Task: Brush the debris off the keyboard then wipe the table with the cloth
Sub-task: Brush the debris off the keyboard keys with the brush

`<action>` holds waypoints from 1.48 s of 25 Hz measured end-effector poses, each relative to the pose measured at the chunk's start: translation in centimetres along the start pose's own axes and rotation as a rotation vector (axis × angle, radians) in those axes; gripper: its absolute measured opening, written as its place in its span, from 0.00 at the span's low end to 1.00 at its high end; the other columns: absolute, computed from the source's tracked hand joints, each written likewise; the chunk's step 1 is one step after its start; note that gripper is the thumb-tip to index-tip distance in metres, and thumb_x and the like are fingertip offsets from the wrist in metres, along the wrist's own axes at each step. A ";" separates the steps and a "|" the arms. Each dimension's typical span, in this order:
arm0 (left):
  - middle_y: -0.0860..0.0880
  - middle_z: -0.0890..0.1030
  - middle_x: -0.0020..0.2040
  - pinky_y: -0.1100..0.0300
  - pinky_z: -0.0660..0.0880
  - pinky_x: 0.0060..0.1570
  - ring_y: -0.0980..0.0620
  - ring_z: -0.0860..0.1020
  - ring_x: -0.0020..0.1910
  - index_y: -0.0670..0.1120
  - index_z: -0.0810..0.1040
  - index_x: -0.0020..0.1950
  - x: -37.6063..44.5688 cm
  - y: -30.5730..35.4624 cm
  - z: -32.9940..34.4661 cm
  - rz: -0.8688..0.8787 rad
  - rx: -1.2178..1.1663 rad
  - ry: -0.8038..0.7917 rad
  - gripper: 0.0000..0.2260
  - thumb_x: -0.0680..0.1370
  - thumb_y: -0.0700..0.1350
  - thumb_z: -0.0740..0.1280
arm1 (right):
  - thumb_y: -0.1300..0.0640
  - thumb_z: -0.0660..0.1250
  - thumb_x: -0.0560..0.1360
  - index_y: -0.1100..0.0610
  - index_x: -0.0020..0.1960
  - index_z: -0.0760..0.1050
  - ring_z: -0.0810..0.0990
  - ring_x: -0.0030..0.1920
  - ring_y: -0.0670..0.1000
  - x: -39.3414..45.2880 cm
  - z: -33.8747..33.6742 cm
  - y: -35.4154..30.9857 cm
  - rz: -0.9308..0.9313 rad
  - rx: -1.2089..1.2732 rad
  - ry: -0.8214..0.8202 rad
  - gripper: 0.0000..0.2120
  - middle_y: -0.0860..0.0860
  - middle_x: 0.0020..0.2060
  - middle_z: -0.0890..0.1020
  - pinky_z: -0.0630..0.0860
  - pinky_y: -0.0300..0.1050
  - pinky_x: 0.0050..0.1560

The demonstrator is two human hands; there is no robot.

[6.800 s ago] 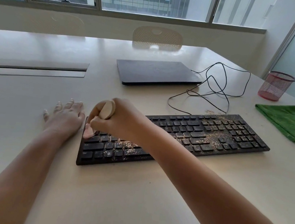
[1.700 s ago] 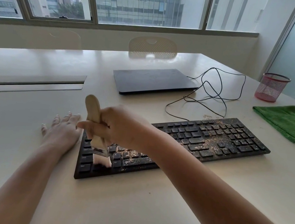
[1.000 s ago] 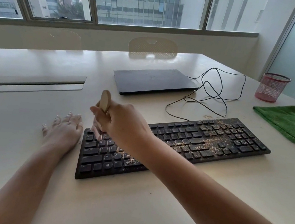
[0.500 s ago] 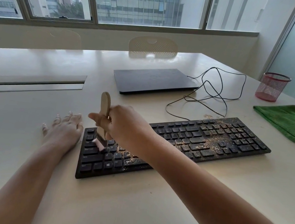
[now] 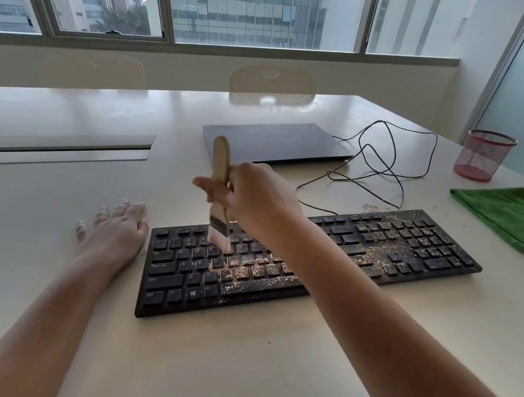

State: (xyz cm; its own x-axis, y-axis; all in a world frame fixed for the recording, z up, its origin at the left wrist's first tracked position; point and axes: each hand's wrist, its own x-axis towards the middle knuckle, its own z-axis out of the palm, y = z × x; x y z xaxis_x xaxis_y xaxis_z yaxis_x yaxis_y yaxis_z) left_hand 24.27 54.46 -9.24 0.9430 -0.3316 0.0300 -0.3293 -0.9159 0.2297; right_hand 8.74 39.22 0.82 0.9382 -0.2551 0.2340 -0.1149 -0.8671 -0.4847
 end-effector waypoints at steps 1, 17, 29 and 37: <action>0.52 0.53 0.78 0.40 0.45 0.72 0.46 0.50 0.77 0.53 0.57 0.76 0.0 0.0 0.0 0.002 0.001 0.002 0.21 0.82 0.51 0.48 | 0.41 0.58 0.76 0.57 0.53 0.78 0.78 0.29 0.47 -0.1 0.1 -0.2 -0.010 0.064 0.017 0.21 0.51 0.40 0.84 0.78 0.41 0.32; 0.51 0.53 0.78 0.40 0.45 0.72 0.45 0.50 0.77 0.52 0.57 0.76 -0.2 0.2 0.0 0.000 -0.012 0.009 0.21 0.82 0.51 0.48 | 0.39 0.60 0.76 0.58 0.46 0.80 0.78 0.27 0.47 -1.2 1.0 -1.9 0.022 0.100 -0.156 0.22 0.49 0.28 0.80 0.74 0.38 0.30; 0.52 0.53 0.78 0.40 0.46 0.72 0.46 0.50 0.77 0.54 0.57 0.75 -0.1 0.1 0.0 0.001 -0.012 0.006 0.20 0.82 0.51 0.48 | 0.39 0.63 0.74 0.55 0.36 0.73 0.80 0.29 0.46 -0.9 -0.1 -0.2 0.047 -0.120 0.002 0.20 0.48 0.30 0.81 0.76 0.39 0.33; 0.52 0.52 0.78 0.40 0.45 0.72 0.46 0.49 0.77 0.53 0.56 0.76 0.0 0.0 0.0 -0.002 -0.004 -0.004 0.21 0.82 0.52 0.47 | 0.40 0.64 0.74 0.57 0.35 0.79 0.80 0.29 0.45 -1.3 1.8 -0.6 0.016 0.085 0.047 0.22 0.48 0.28 0.81 0.77 0.40 0.31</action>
State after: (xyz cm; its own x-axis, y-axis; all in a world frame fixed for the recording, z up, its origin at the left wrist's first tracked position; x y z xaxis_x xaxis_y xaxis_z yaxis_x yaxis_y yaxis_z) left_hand 24.31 54.42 -9.26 0.9435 -0.3303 0.0259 -0.3270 -0.9157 0.2335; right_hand 8.15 40.83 -0.68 0.9199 -0.2903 0.2635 -0.0999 -0.8235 -0.5584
